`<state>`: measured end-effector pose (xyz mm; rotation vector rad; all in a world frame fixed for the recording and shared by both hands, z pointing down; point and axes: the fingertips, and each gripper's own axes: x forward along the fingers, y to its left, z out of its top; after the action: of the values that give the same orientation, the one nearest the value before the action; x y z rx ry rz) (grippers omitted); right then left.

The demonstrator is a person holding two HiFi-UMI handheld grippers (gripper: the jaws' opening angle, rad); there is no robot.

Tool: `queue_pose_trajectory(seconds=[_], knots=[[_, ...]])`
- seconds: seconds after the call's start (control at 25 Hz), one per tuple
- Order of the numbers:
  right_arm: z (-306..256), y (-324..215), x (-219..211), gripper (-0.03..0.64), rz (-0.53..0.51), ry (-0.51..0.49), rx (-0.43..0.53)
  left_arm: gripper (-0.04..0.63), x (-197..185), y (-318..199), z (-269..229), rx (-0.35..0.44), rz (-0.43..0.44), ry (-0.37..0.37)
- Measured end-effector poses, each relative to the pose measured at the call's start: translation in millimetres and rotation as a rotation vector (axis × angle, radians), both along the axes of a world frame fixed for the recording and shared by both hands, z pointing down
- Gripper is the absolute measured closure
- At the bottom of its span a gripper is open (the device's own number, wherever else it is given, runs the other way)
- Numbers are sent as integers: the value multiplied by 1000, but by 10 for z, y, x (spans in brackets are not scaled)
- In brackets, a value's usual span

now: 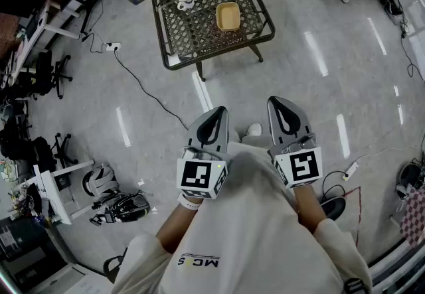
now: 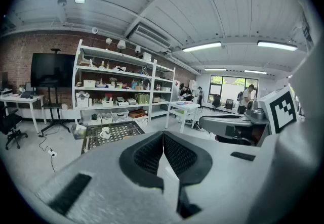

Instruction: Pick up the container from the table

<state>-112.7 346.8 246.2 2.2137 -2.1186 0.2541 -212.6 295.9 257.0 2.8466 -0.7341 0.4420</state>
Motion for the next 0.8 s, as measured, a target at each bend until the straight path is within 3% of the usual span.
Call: queue_pose_trajectory(seconds=[0.16,0.36,0.8], knots=[[66,5,33,601,-4,-4,-7,571,64,-32,74,-19,-6,-9],[237,75,139,601,3,-95,-51,571,169,-2,178,-78,-15,-20],[313,42,252,601,16,-121,-100,571,256,-82,251,-147,-14,-33]])
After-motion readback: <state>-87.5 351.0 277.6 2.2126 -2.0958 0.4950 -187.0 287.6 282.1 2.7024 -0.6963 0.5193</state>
